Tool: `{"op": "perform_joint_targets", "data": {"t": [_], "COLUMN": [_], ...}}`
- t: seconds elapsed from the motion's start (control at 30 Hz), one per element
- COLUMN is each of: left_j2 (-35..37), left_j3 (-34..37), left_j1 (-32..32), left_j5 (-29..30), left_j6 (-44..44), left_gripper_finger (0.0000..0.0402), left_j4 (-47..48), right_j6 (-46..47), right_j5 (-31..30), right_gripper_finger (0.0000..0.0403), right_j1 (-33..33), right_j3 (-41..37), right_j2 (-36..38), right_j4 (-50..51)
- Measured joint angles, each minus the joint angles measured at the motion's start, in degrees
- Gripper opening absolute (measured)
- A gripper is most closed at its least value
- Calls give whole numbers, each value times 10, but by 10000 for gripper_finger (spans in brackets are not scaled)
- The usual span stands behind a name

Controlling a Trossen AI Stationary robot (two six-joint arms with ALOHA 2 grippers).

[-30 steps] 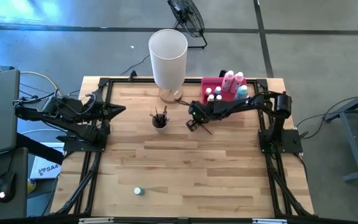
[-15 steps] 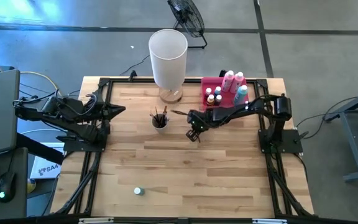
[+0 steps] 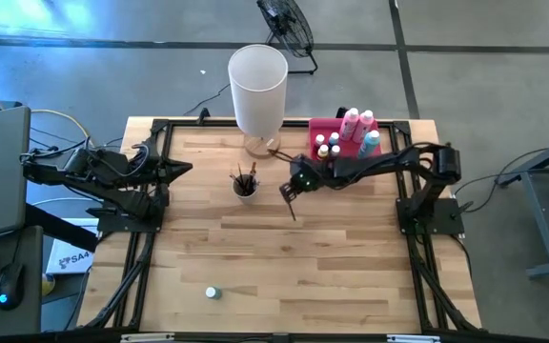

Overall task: Pick & Place Paint Supplies
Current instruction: Put the silver eyeshadow brush into the white cup

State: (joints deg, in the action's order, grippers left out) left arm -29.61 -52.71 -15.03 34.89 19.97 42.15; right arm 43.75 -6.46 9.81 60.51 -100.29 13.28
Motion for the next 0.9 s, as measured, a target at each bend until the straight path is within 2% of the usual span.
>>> {"op": "perform_joint_targets", "data": {"t": [0.17,0.3,0.53,0.73,0.9], "left_j2": [0,0,0,0,0], "left_j3": [0,0,0,0,0], "left_j1": [0,0,0,0,0], "left_j5": [0,-3,1,3,-7], "left_j6": [0,0,0,0,0], "left_gripper_finger": [0,0,0,0,0], "left_j4": [1,23,28,27,27], "right_j6": [0,2,18,51,62], "right_j5": [32,49,53,81,68], "right_gripper_finger": [2,2,3,3,3], "right_j1": [-28,-58,-102,-119,-130], "right_j3": [0,0,0,0,0], "right_j2": [-26,-27,-34,-77,-90], "right_j4": [-61,-71,-69,-115,-118]}}
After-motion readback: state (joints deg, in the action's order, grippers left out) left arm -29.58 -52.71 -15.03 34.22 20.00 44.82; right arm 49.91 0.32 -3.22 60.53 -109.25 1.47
